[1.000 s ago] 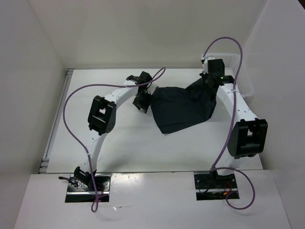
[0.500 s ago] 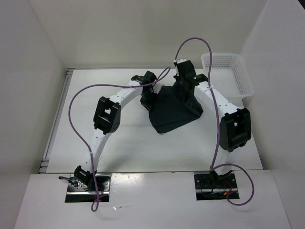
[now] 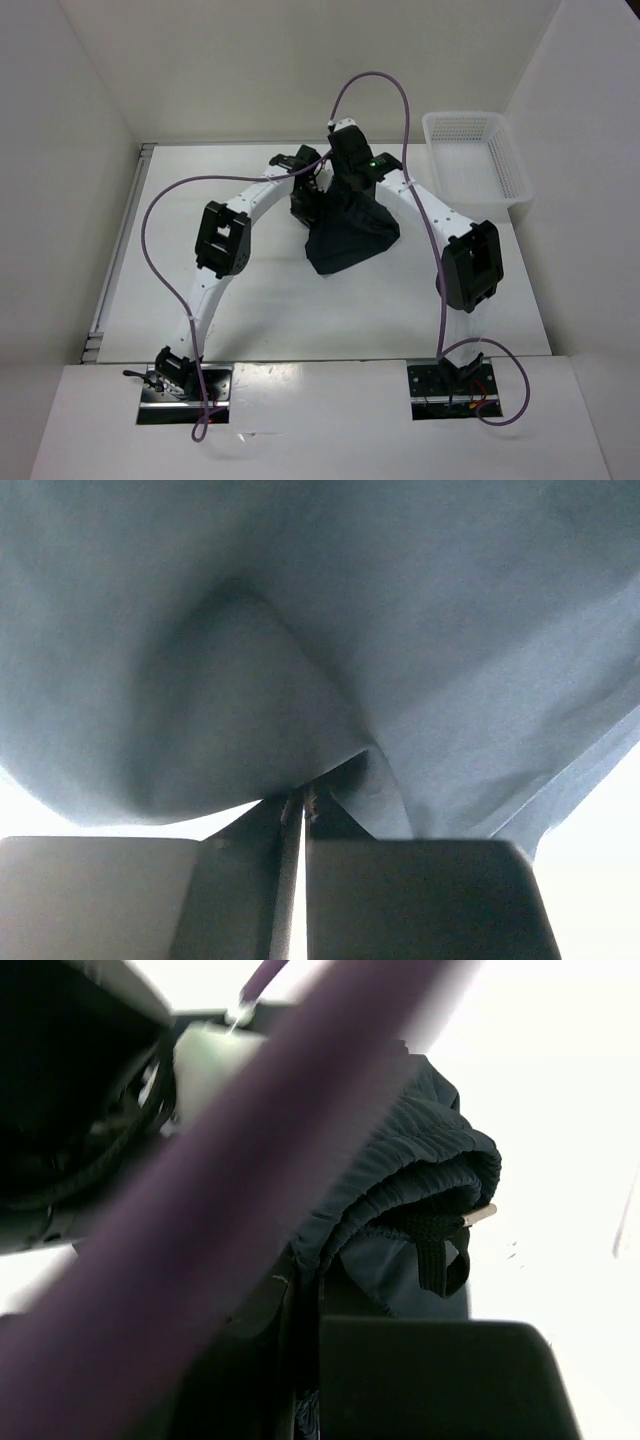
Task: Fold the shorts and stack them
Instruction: Fold the shorts
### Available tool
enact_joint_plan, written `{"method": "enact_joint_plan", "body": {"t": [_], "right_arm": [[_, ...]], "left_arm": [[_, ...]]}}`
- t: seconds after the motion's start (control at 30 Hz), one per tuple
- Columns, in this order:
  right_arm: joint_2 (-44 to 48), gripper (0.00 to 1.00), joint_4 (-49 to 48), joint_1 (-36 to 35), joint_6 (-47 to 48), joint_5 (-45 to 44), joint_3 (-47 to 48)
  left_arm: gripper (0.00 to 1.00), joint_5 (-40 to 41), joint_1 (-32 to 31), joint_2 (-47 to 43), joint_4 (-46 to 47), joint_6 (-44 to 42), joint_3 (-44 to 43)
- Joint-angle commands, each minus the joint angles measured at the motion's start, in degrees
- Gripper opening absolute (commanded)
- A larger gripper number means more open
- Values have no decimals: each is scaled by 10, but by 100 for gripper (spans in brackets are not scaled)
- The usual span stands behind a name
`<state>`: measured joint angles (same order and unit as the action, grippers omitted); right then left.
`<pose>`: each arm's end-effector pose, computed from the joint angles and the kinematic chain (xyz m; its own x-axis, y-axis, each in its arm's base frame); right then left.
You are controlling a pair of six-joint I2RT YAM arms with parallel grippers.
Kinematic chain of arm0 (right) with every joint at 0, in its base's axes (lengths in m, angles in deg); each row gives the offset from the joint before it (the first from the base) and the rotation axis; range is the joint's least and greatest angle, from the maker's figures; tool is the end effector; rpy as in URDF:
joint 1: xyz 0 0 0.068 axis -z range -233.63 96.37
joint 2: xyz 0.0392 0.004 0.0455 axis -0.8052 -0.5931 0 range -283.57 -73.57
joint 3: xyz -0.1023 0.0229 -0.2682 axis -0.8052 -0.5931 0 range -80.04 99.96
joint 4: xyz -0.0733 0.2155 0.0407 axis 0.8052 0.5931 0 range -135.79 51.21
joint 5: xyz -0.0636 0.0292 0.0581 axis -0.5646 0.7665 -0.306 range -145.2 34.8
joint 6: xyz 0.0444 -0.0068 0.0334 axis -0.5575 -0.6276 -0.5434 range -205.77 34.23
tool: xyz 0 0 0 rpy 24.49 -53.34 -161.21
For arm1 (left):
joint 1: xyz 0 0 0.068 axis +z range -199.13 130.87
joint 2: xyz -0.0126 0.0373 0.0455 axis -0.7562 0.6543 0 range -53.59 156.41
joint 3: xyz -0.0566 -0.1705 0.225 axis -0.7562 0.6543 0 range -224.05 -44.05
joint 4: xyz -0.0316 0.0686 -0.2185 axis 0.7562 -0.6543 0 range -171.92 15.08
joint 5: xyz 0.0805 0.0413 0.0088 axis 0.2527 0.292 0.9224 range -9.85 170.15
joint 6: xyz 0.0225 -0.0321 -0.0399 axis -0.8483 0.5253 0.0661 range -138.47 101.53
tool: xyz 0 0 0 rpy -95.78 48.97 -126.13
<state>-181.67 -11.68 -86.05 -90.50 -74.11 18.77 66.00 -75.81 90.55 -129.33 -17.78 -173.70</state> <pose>0.3499 0.2075 0.3282 -0.6034 -0.2909 -0.7425 -0.2596 0.9520 -0.1620 0.4491 -0.2361 0.1783 -0.8397 0.4089 -0.3573 0.5039 0.8319 -0.2323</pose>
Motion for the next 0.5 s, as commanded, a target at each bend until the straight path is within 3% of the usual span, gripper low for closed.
{"method": "enact_joint_plan", "body": {"t": [0.0,0.07,0.27,0.47], "right_arm": [[1,0,-30,-2,-17,-49,60],[1,0,-22,-7,-40,-8,66],[-38,0,-38,-68,-51,-16,37],[-109,0,-49,-98,-56,-40,88]], "left_arm": [[4,39,20,5,-1,-7,28],[4,32,28,-2,-1,-7,41],[4,15,52,-2,-1,-7,52],[4,20,73,-2,-1,-7,46]]}}
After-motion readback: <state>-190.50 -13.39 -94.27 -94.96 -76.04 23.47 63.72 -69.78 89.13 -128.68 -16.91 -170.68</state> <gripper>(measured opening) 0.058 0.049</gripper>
